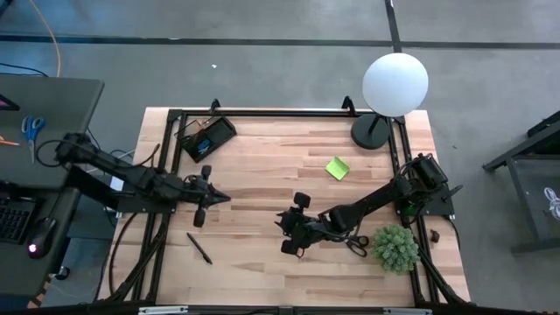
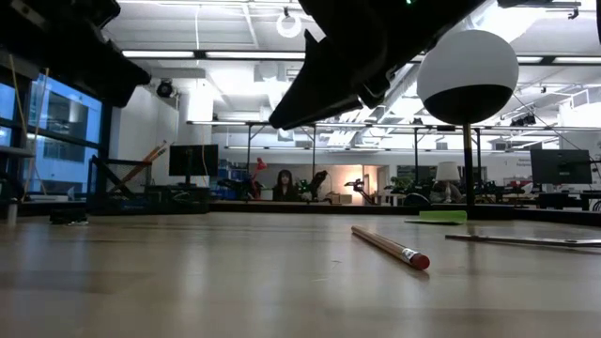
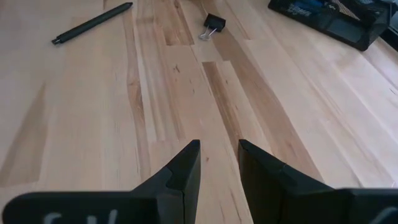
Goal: Pick and place office supplies into organizer
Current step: Put the black binder clip into the bottom left section of the desk organizer
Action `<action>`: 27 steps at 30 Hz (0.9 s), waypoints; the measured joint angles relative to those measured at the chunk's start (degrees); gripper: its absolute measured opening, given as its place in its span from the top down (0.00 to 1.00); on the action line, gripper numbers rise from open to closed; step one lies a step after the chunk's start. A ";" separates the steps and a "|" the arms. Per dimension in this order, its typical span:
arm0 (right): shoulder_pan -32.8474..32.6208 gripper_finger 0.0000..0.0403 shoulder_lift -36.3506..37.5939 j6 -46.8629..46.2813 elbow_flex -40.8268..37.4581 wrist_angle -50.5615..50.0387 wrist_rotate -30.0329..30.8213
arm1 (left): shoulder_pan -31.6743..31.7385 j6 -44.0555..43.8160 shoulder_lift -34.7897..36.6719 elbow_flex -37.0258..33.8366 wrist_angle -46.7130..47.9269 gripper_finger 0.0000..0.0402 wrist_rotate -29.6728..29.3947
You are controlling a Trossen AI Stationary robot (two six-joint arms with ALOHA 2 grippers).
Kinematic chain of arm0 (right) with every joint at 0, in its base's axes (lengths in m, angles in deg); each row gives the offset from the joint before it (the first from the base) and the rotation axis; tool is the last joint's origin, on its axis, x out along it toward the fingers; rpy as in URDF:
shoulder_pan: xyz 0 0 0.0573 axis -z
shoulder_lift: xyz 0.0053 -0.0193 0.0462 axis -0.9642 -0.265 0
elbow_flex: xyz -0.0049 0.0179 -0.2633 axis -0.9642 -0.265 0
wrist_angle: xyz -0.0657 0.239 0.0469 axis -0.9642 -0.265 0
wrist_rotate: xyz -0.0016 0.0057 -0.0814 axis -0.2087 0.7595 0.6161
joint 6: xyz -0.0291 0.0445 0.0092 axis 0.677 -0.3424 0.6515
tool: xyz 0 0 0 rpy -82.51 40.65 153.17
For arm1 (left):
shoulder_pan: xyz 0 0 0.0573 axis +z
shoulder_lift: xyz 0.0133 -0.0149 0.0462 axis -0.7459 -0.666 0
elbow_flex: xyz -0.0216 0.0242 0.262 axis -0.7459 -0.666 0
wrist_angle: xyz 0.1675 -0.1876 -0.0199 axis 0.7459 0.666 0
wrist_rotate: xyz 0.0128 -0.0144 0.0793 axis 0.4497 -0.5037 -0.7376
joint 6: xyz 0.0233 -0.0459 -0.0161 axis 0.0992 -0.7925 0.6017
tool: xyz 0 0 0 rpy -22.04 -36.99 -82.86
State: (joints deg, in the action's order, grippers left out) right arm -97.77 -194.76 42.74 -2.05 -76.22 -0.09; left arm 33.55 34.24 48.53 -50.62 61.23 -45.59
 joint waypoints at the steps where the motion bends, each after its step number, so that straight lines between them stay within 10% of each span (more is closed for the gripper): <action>1: 0.00 0.75 -0.02 0.00 0.00 -0.02 -0.06 | -0.51 0.00 -0.66 0.00 0.32 0.99 -0.56; 8: 0.00 0.75 0.00 1.51 0.00 -0.25 -0.09 | -1.47 4.15 -5.99 2.58 3.22 0.99 -1.65; 16: 0.00 0.75 0.00 1.46 0.00 -3.49 -0.20 | -1.45 6.48 -16.25 17.63 28.62 0.94 -2.24; 27: -0.15 0.75 0.00 2.91 0.00 -5.55 -2.69 | -1.44 12.57 -36.39 27.68 46.22 0.49 -3.29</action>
State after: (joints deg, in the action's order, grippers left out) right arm -97.92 -194.76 45.65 -2.05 -81.78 -2.79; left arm 32.11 46.80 12.14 -22.93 107.45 -48.88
